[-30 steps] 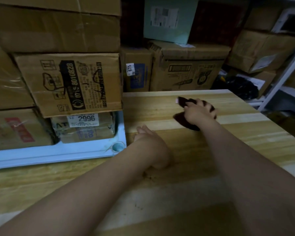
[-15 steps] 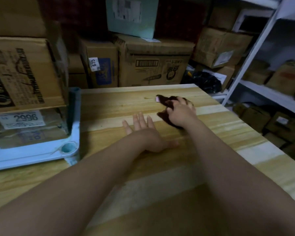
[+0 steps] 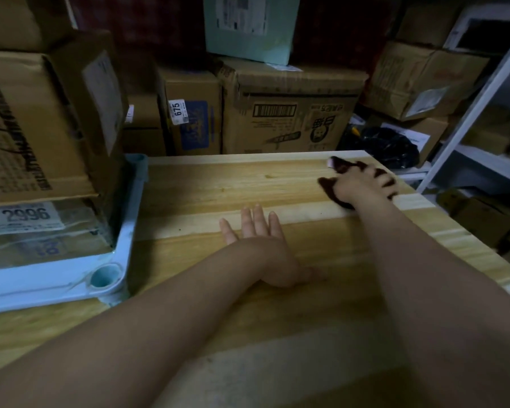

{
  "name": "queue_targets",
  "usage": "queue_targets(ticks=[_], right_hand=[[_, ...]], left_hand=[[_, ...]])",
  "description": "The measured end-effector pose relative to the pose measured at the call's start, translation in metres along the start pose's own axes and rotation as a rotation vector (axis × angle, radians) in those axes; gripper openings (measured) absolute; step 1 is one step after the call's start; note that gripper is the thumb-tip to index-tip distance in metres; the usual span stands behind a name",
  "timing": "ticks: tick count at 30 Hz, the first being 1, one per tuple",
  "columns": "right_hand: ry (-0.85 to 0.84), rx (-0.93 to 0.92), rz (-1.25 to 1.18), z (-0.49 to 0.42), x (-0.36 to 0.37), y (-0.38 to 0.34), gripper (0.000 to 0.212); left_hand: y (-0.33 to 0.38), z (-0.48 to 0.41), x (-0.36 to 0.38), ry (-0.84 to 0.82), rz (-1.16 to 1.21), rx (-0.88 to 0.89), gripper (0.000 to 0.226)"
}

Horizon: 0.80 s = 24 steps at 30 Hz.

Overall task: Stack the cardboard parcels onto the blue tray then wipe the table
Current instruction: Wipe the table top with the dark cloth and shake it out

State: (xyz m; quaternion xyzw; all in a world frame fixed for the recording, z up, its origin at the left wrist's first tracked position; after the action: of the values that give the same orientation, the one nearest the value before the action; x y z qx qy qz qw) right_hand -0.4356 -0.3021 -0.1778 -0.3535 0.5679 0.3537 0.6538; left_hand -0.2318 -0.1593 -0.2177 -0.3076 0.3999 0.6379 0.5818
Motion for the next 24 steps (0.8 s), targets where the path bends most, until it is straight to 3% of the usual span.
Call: queue_targets(ticks=[3,5,7,11,14,17,21,22,24], right_hand=[[-0.020,0.235,-0.029,0.011,-0.002,0.043,0.101],[-0.035,0.235,-0.016,0.024,0.001,0.048,0.096],[-0.001,0.039,0.017,0.040,0.005,0.034,0.082],[0.087,-0.520,-0.047,0.109,0.016,-0.011,0.046],[0.089,-0.750,-0.123,0.155,0.024,-0.010,0.039],[0.092,-0.575,-0.073,0.146,0.021,0.046,0.042],[-0.034,0.090,-0.077,0.144,0.021,0.164,0.061],[-0.042,0.177,-0.053,0.155,0.020,0.175,0.062],[-0.017,0.112,0.009,0.181,0.016,0.156,0.060]], left_hand=[[0.000,0.002,-0.001,-0.001,0.004,0.004,0.130],[0.000,0.004,-0.002,0.023,0.001,0.005,0.130],[0.000,0.006,-0.002,0.045,0.001,0.017,0.129],[-0.002,0.014,-0.011,0.134,0.142,0.080,0.130],[-0.015,0.031,-0.019,0.220,0.327,0.088,0.128],[-0.020,0.054,-0.011,0.241,0.295,0.112,0.115],[-0.018,0.086,0.006,0.241,0.307,0.155,0.101],[-0.018,0.092,0.008,0.260,0.322,0.167,0.097],[-0.020,0.104,0.014,0.304,0.389,0.171,0.089]])
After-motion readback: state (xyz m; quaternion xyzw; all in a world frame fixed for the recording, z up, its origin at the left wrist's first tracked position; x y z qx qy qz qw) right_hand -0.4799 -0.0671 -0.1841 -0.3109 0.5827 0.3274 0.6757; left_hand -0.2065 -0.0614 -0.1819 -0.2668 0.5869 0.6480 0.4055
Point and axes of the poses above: each hand's wrist, its own z-axis away from the middle knuckle, its own x-axis out of the palm, y = z × x, the point moved 9 cm from there along -z, towards the middle knuckle, and after that the axes turned 3 degrees about z, right-handed, at the moved point
